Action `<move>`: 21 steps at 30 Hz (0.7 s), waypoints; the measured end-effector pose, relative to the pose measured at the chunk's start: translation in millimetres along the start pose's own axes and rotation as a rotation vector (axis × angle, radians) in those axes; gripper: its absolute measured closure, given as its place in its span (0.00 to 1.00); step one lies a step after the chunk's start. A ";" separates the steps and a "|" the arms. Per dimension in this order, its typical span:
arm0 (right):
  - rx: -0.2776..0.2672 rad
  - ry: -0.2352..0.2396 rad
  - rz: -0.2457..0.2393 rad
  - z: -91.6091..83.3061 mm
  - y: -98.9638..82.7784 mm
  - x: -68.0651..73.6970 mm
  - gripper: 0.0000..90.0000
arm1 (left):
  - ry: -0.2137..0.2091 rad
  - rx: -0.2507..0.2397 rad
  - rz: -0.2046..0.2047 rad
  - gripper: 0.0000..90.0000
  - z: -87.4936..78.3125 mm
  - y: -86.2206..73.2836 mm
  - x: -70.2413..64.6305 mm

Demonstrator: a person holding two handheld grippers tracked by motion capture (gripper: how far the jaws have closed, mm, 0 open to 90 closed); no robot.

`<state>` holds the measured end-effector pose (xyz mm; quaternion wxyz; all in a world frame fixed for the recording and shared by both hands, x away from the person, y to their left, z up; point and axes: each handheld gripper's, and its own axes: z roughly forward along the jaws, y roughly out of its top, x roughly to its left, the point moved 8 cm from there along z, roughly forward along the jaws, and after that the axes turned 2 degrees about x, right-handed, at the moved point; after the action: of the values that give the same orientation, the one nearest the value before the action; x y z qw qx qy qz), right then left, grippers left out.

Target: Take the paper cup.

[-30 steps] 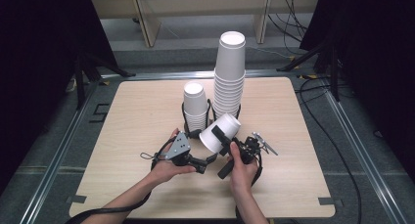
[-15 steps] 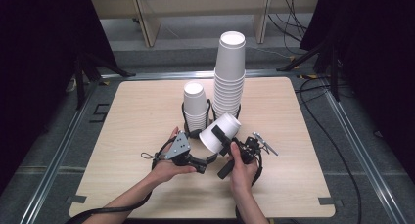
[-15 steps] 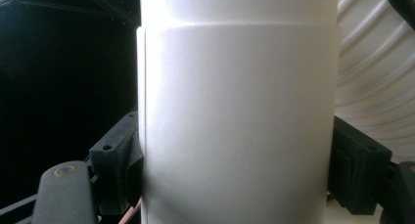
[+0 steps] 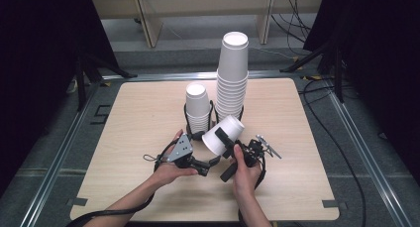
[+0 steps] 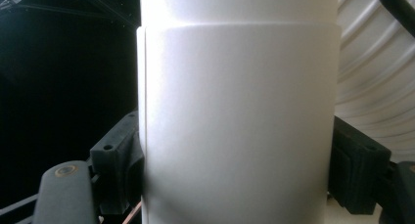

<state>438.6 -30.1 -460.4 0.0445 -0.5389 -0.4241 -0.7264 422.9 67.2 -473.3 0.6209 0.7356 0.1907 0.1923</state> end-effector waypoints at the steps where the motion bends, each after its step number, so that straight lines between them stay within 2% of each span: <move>1: 0.005 0.007 -0.004 0.0 -0.7 0.3 0.25 | -0.006 0.000 -0.002 0.00 0.2 -0.1 -0.8; 5: 0.007 0.019 -0.007 0.7 -2.1 1.1 0.25 | -0.017 0.004 -0.005 0.00 0.1 -0.9 -1.1; 8: 0.008 0.008 -0.007 0.2 -2.7 1.2 0.26 | -0.029 -0.002 -0.009 0.00 0.9 -1.0 -1.3; 10: 0.015 -0.004 -0.011 -0.2 -4.0 0.3 0.26 | -0.034 0.012 -0.003 0.00 0.5 -1.6 -1.0; 13: 0.017 0.001 -0.009 -0.1 -4.6 0.5 0.26 | -0.036 0.020 -0.012 0.00 0.6 -2.5 -1.4; 15: 0.026 -0.006 -0.014 0.2 -5.4 -1.1 0.26 | -0.043 0.049 -0.016 0.00 -1.1 -3.9 -1.1; 16: 0.024 -0.021 -0.040 0.9 -5.2 -4.1 0.26 | -0.043 0.051 -0.013 0.00 -1.5 -4.2 -0.2; 18: 0.028 -0.010 -0.039 1.1 -5.6 -3.2 0.26 | -0.052 0.053 -0.028 0.00 -1.9 -4.6 -0.6; 19: 0.028 -0.020 -0.051 1.4 -5.5 -4.5 0.26 | -0.056 0.060 -0.025 0.00 -2.8 -4.5 -0.4; 20: 0.043 -0.016 -0.001 0.6 -7.8 -1.2 0.26 | -0.059 0.061 -0.022 0.00 -3.1 -3.9 -0.1; 21: 0.033 0.000 -0.026 0.8 -7.3 -0.6 0.26 | -0.057 0.058 -0.030 0.00 -3.2 -3.4 0.0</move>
<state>435.6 -25.1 -464.9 0.0441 -0.5325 -0.4428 -0.7200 421.1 70.4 -476.2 0.6073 0.7555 0.1895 0.1565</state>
